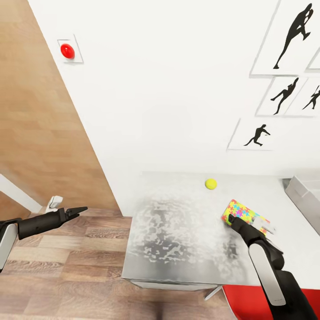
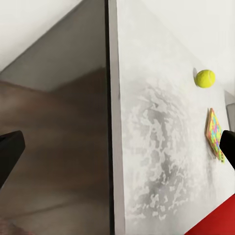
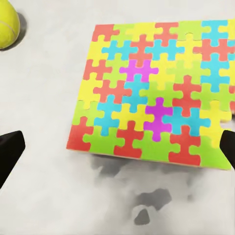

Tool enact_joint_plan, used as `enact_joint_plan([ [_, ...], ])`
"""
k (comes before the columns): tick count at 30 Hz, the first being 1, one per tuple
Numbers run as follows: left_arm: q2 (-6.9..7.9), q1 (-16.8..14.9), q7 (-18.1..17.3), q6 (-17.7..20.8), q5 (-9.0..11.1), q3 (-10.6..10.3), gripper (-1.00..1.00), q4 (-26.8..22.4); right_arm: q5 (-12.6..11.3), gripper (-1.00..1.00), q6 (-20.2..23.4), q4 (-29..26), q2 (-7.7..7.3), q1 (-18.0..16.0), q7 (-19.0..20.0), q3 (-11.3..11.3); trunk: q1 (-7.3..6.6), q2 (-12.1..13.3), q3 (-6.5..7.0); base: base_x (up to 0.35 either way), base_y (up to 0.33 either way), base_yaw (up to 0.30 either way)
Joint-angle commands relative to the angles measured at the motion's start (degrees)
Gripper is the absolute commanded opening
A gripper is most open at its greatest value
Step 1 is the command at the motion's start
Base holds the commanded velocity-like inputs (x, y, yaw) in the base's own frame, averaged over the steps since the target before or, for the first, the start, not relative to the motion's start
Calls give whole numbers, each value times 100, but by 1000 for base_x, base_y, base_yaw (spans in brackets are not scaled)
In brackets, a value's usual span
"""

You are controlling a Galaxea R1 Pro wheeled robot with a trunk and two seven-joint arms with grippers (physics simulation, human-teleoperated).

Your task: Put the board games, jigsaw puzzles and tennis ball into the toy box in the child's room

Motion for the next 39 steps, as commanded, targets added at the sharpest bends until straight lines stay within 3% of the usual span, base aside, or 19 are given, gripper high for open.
enact_joint_plan([
  [1, 0, -5, -27, 20, -15, 4, 100, -2, -46, 100, 53, -27, -3, -5, -42, -6, 3, -10, -10, 0, 0, 0],
  [7, 6, -5, -55, 22, -13, 8, 100, -8, -55, 100, 257, -160, -2, -7, -38, -57, 3, -10, -10, 0, 0, 0],
  [13, 14, -5, -174, 35, 25, 12, 100, -96, -93, 100, 305, -194, 15, -7, -35, -252, 3, -10, -10, 0, -52, 0],
  [16, 19, -5, -445, 56, 40, 12, 100, -108, -108, 100, 317, -196, 14, -7, -40, -355, 3, -10, -10, 0, -206, 0],
  [23, 40, -13, -1555, 99, 42, 8, 100, -118, -129, 100, 431, -199, 10, -7, -34, -625, 3, -10, -10, 0, -69, 0],
  [26, 47, -25, -2046, 116, 26, -3, 100, -120, -192, 100, 456, -199, 16, -7, 4, -886, 3, -10, -10, 0, -14, 0],
  [30, 33, -30, -2207, 76, -15, -16, 100, -54, -327, 100, 470, -199, 15, -7, 159, -1125, 3, -10, -10, 0, -4, -1],
  [39, 15, -31, -2260, 65, -43, -21, 100, -26, -402, 100, 471, -199, 40, -7, 364, -1246, 3, -10, -10, 4, -1, -56],
])
